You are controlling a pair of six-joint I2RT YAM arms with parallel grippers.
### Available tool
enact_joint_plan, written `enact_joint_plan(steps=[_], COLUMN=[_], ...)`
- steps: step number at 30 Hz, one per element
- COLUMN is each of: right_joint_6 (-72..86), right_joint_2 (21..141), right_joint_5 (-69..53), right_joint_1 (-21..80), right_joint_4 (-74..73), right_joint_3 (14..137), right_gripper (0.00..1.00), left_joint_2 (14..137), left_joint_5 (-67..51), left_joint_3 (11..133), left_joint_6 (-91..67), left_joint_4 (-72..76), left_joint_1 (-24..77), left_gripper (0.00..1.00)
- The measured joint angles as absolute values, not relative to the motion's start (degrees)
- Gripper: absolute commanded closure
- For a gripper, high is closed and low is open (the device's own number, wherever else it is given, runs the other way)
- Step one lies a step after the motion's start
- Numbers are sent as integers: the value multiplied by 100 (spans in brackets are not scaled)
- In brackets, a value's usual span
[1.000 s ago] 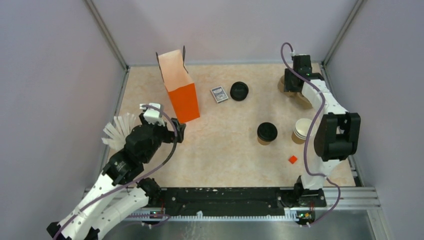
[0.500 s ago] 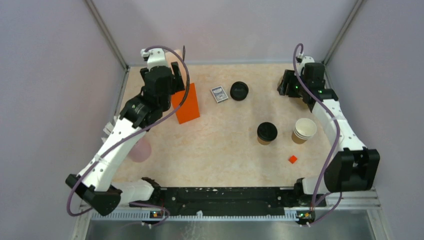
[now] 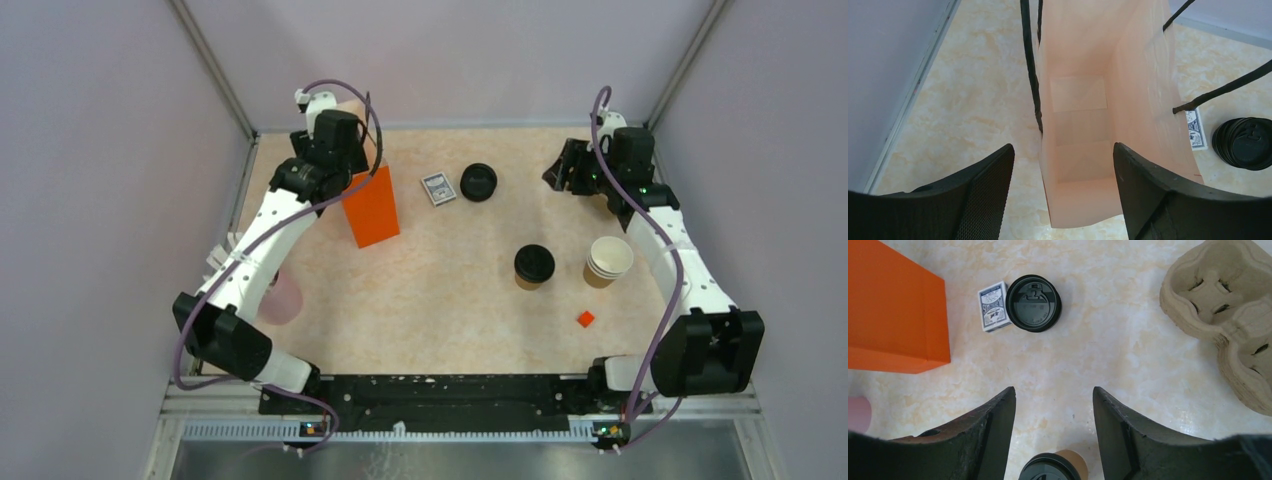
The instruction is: Pack the takeout coffee
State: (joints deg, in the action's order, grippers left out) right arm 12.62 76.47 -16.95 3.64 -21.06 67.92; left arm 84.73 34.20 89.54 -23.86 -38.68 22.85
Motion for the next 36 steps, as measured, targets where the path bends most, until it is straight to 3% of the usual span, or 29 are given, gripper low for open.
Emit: enact_joint_plan(steps=[6, 14, 20, 28, 36], right_joint_6=[1278, 1269, 1258, 1173, 1223], right_joint_2=[7647, 7647, 7651, 7651, 7651], right_joint_5=[-1793, -1721, -1612, -1420, -1332], right_joint_1=[364, 364, 364, 364, 370], right_joint_4=[-1986, -1977, -2058, -2202, -2364], right_joint_3=[6792, 6792, 6792, 6792, 6792], right_gripper=[41, 40, 39, 38, 38], left_joint_2=[8471, 8479, 8132, 6781, 5428], left_joint_5=[3319, 2875, 2003, 779, -666], left_joint_3=[8729, 8700, 8606, 8285, 6820], left_joint_6=[-2355, -2021, -1697, -1715, -2655], left_joint_4=[-3701, -3579, -3682, -3942, -3640], left_joint_1=[2198, 2176, 2178, 2250, 2303], left_gripper=[49, 100, 100, 100, 100])
